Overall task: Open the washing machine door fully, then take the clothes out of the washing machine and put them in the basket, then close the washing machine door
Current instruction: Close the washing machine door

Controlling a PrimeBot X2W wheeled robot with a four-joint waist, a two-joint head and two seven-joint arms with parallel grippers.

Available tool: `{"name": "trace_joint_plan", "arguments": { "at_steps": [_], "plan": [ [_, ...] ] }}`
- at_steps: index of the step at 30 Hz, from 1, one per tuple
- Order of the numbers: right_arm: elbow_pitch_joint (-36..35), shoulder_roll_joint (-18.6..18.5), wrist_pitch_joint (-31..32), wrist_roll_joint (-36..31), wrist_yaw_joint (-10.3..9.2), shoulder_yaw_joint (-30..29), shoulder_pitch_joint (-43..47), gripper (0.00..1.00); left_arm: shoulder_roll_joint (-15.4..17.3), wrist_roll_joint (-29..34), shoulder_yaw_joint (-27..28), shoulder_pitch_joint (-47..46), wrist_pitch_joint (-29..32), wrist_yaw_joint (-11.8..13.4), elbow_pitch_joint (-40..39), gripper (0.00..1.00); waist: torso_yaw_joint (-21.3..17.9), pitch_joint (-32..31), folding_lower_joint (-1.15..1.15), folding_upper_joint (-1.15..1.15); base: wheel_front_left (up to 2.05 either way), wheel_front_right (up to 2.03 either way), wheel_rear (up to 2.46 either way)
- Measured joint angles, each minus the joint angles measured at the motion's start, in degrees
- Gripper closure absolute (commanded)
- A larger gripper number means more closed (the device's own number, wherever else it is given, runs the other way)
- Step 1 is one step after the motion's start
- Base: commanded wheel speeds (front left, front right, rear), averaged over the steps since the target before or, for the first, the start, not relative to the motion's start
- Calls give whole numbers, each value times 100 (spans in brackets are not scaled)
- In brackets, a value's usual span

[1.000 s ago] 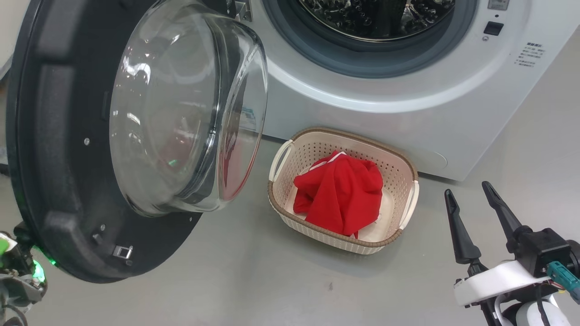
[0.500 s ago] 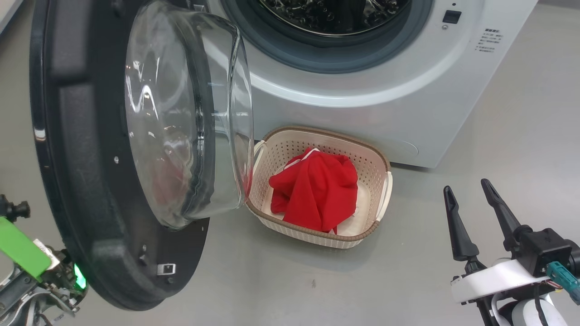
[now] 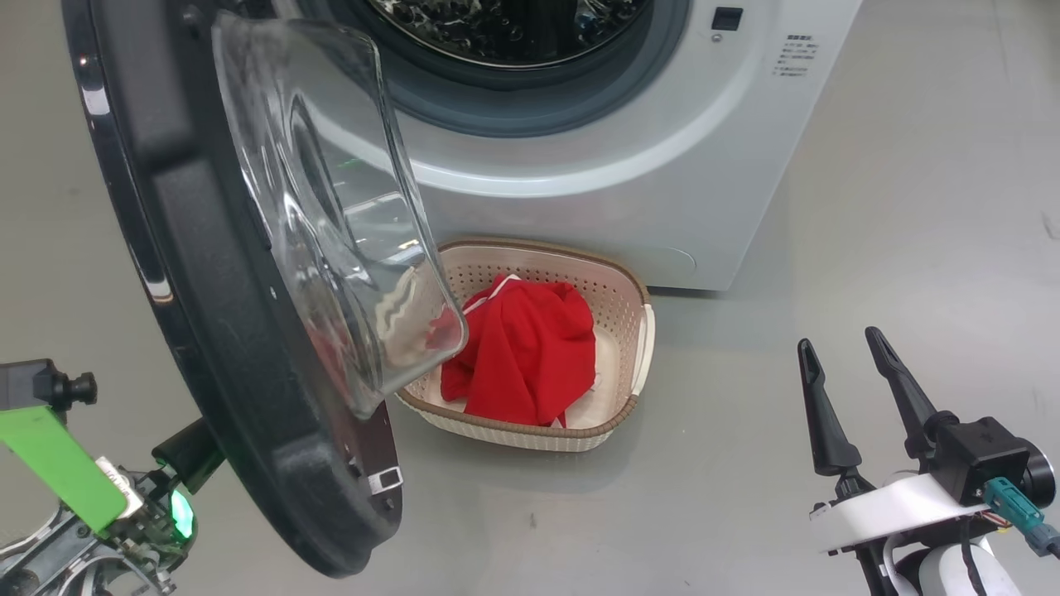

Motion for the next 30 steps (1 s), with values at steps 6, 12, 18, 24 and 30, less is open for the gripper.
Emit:
{"name": "trace_joint_plan", "arguments": {
  "at_steps": [6,12,18,24,30],
  "plan": [
    [49,27,-11,43,1,20,-23,0,-175,-2,-22,10,-44,0,-122,100,-329,34,0,0,0,0,0],
    [86,54,-63,47,7,32,-130,0,-269,53,-154,-14,-118,-1,-207,100,-640,108,0,0,0,0,0],
    [112,94,-113,49,12,66,-185,0,-374,141,-226,-214,-265,7,-153,100,-915,228,0,0,0,0,0],
    [113,102,-163,101,43,59,-292,0,-485,354,-323,-631,-397,70,-66,100,-1148,409,0,0,0,0,0],
    [134,144,-205,111,68,53,-436,0,-668,425,-349,-1114,-575,104,62,100,-1362,623,0,0,0,0,0]
  ]
}}
